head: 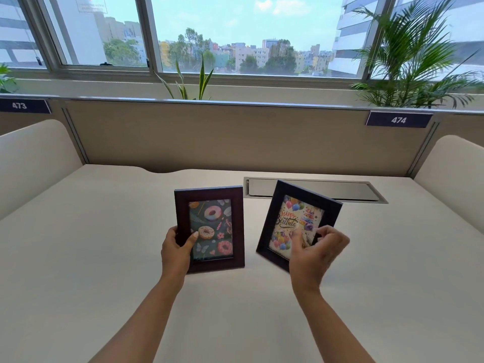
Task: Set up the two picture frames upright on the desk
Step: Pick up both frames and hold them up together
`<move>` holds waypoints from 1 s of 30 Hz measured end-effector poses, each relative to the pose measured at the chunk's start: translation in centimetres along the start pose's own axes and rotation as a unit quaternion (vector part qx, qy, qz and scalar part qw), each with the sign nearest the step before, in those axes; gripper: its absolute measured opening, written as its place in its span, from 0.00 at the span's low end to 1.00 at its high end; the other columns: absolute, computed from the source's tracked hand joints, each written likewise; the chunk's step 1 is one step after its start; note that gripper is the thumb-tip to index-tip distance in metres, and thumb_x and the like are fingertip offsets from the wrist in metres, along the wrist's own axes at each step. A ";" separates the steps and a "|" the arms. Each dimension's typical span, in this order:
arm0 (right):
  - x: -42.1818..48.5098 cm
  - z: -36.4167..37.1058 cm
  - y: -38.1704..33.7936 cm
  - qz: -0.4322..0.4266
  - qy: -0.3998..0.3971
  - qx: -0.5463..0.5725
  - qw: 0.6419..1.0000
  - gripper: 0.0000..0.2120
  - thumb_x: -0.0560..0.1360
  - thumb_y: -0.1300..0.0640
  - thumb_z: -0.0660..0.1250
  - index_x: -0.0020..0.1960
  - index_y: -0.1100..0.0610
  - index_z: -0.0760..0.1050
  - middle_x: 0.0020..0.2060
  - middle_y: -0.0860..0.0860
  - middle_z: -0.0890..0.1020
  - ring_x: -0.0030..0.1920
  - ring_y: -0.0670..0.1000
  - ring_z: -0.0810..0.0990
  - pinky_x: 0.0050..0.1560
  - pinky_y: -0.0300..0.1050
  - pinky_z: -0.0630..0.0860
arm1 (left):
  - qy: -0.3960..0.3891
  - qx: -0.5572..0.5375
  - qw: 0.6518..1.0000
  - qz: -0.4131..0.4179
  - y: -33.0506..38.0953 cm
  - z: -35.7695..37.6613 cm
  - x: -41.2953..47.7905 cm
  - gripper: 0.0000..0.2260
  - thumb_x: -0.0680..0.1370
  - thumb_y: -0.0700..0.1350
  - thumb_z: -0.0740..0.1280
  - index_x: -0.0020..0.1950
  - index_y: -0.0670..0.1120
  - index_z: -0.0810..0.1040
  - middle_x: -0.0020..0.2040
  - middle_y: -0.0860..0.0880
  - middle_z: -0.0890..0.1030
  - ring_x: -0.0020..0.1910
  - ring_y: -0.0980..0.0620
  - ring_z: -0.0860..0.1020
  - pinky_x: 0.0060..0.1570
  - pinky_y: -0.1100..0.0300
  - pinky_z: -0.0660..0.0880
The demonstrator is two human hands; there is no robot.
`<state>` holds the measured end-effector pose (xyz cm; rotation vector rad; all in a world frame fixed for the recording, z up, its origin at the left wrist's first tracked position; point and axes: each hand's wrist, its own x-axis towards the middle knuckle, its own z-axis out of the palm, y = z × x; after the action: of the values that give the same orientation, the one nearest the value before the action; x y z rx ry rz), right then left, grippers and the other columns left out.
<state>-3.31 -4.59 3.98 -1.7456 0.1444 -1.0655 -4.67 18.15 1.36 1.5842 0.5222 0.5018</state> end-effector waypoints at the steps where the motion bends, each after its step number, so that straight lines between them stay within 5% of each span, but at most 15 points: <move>1: 0.4 -0.5 0.4 0.020 0.020 -0.010 1.000 0.18 0.67 0.66 0.73 0.48 0.67 0.66 0.49 0.65 0.70 0.51 0.56 0.69 0.49 0.53 0.76 | -0.002 -0.001 1.000 -0.001 0.0 0.1 -0.2 0.16 0.77 0.42 0.67 0.64 0.40 0.70 0.60 0.41 0.78 0.54 0.48 0.76 0.48 0.55 0.78; 4: 1.1 -1.6 1.9 0.110 0.011 -0.016 0.994 0.26 0.65 0.65 0.75 0.57 0.67 0.65 0.56 0.66 0.69 0.55 0.61 0.70 0.53 0.58 0.75 | -0.009 -0.003 1.000 0.002 -0.1 0.2 -0.8 0.16 0.77 0.40 0.67 0.63 0.40 0.71 0.57 0.42 0.78 0.55 0.45 0.77 0.49 0.55 0.78; 9: 0.9 -2.7 4.2 0.246 -0.180 0.034 0.952 0.29 0.70 0.62 0.71 0.66 0.59 0.61 0.64 0.59 0.71 0.63 0.55 0.70 0.55 0.49 0.74 | -0.015 -0.015 1.000 -0.011 -1.0 0.3 -1.8 0.15 0.76 0.37 0.68 0.61 0.40 0.71 0.58 0.42 0.79 0.54 0.45 0.77 0.53 0.52 0.77; 19: 0.3 -3.7 5.6 0.283 -0.274 0.050 0.918 0.21 0.75 0.60 0.66 0.66 0.60 0.67 0.62 0.59 0.77 0.59 0.55 0.75 0.58 0.53 0.75 | -0.062 0.033 0.997 -0.042 -2.5 -0.1 -3.2 0.18 0.74 0.36 0.70 0.64 0.38 0.74 0.58 0.42 0.80 0.55 0.43 0.78 0.60 0.50 0.75; 30: 0.2 -3.9 6.4 0.271 -0.279 0.086 0.917 0.18 0.74 0.61 0.66 0.63 0.61 0.70 0.57 0.59 0.79 0.53 0.54 0.77 0.53 0.51 0.78 | -0.085 -0.066 0.993 -0.043 -2.1 -0.3 -4.4 0.13 0.79 0.39 0.63 0.65 0.40 0.72 0.55 0.45 0.79 0.55 0.46 0.77 0.57 0.56 0.74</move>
<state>-3.50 -10.35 -0.84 -1.6433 0.1571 -0.1547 -8.43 15.91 -0.77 1.4550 0.4173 0.3251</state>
